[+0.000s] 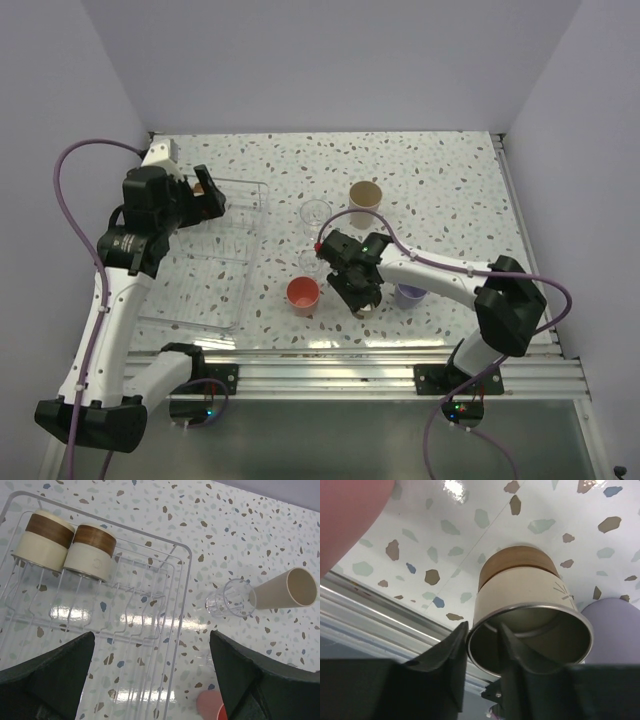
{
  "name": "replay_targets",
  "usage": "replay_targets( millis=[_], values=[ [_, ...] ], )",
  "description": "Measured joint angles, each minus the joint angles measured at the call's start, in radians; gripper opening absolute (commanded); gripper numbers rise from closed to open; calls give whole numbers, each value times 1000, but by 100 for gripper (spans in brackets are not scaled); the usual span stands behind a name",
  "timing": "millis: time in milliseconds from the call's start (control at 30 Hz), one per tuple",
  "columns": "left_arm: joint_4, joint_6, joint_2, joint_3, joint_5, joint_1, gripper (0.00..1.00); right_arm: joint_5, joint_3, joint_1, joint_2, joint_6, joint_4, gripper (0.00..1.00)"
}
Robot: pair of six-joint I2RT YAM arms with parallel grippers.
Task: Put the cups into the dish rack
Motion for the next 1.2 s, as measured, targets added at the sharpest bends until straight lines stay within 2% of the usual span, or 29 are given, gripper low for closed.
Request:
replay_targets(
  millis=[67, 200, 267, 600, 967, 1200],
  values=[
    [-2, 3, -5, -2, 0, 0, 100, 31, -2, 2, 9, 9, 9, 21],
    [-3, 5, -6, -3, -1, 0, 100, 84, -6, 2, 16, 19, 14, 11],
    [-3, 6, -6, -5, 0, 0, 100, 111, -7, 2, 16, 30, 16, 0],
    [-13, 31, -4, -8, 26, 0, 100, 205, 26, 13, -36, 106, -44, 0],
    [-121, 20, -63, 76, 4, 0, 100, 280, 446, 15, -106, 105, -150, 0],
    [-232, -60, -92, 152, 52, 0, 100, 177, 608, 3, -164, 101, -111, 0]
  ],
)
